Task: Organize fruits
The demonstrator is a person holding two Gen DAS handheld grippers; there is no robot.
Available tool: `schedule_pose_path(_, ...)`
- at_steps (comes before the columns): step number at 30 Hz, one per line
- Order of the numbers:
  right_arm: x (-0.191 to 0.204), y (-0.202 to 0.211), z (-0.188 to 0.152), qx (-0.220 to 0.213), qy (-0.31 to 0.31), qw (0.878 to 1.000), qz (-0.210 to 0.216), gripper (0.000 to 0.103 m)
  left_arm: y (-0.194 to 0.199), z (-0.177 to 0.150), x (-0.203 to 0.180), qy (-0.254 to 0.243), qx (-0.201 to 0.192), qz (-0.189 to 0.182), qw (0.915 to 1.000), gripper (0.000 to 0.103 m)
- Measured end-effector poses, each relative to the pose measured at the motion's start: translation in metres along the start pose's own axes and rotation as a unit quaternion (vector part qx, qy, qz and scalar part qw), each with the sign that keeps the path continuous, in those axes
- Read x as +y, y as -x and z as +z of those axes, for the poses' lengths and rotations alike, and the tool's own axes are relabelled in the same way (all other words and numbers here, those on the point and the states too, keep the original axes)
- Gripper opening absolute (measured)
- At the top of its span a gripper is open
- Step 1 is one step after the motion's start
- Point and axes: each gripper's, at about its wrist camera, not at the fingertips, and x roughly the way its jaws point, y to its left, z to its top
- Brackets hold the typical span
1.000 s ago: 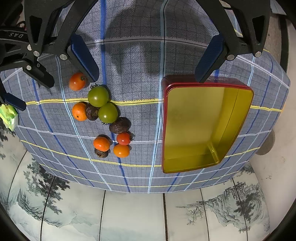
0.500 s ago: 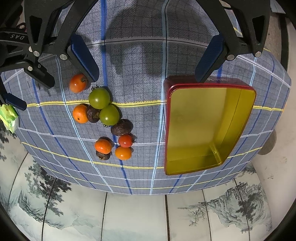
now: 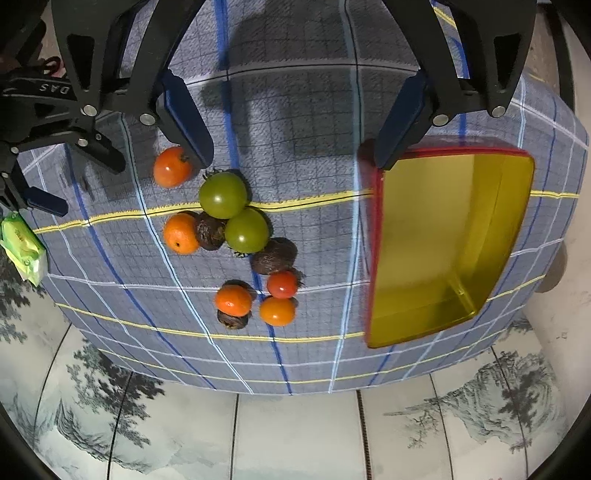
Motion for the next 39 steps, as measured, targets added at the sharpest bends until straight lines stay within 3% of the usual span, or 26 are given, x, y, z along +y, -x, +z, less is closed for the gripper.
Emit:
schedule_pose_path(12,-0.015,-0.026,-0.007,0.037,-0.009,0.999,-0.009,0.102,-0.009,0.004,-0.008,-0.011,0.018,-0.023,0.9995,0.088)
schedule_pose_path(24,-0.029,-0.035,-0.011,0.035,-0.038,0.999,0.006,0.102,-0.027,0.014,-0.016,-0.006,0.054,-0.068,0.9962,0.072)
schedule_pose_path(29,-0.027,-0.034,-0.012,0.032,-0.038,0.999,0.004,0.102,-0.038,0.020,-0.021,-0.004,0.067,-0.073,0.9951,0.062)
schedule_pose_path(36,-0.028,-0.033,-0.014,0.028,-0.041,0.999,0.004,0.102,-0.048,0.026,-0.028,-0.006,0.083,-0.079,0.9934,0.055)
schedule_pose_path(39,-0.028,-0.032,-0.015,0.027,-0.040,0.999,0.004,0.102,-0.054,0.027,-0.027,0.002,0.096,-0.093,0.9911,0.047)
